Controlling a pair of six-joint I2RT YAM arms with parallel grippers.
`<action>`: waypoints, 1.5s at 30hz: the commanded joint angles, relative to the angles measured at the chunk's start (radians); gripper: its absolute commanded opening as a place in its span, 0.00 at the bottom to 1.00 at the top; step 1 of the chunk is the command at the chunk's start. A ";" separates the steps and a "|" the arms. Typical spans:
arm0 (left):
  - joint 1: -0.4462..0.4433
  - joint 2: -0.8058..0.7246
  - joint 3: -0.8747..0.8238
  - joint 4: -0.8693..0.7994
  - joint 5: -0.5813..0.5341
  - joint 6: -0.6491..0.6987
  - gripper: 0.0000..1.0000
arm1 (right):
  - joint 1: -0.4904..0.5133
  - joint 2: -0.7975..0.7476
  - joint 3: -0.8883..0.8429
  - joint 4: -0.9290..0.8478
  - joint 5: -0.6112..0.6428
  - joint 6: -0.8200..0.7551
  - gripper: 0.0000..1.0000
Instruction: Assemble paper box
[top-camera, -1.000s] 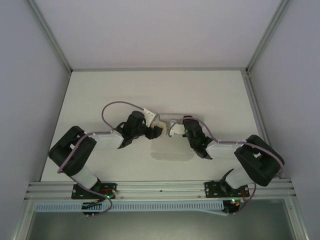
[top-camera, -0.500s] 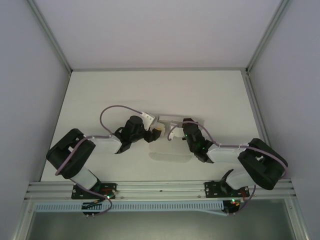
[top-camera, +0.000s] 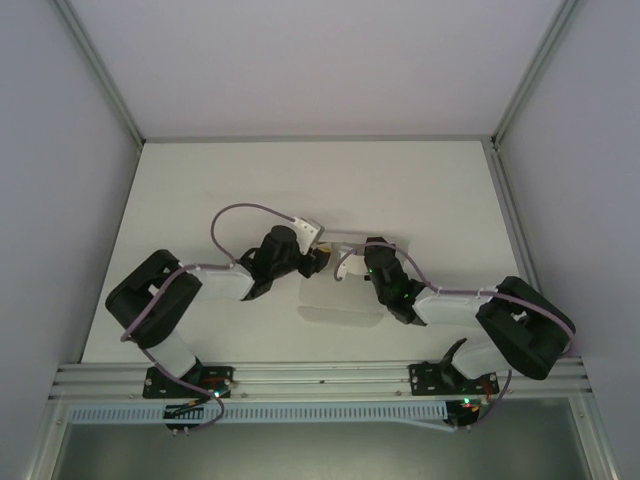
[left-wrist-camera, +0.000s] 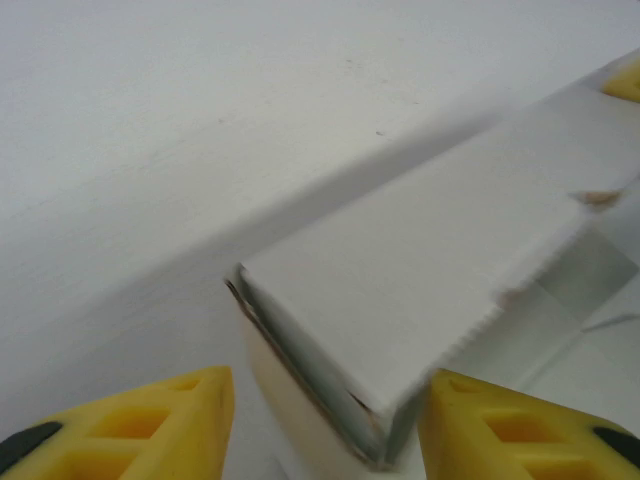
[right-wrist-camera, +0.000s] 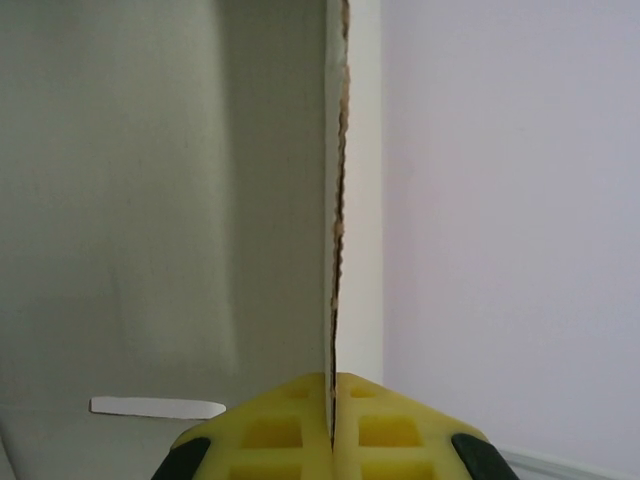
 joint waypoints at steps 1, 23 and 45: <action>-0.003 0.022 0.027 -0.003 -0.112 -0.012 0.44 | 0.015 0.005 0.010 -0.065 -0.027 0.033 0.00; -0.043 0.147 0.038 -0.007 -0.495 0.016 0.03 | 0.013 -0.013 0.019 -0.100 -0.033 0.063 0.00; -0.066 0.234 0.025 -0.027 -0.796 -0.226 0.11 | -0.002 -0.058 0.108 -0.405 -0.085 0.194 0.00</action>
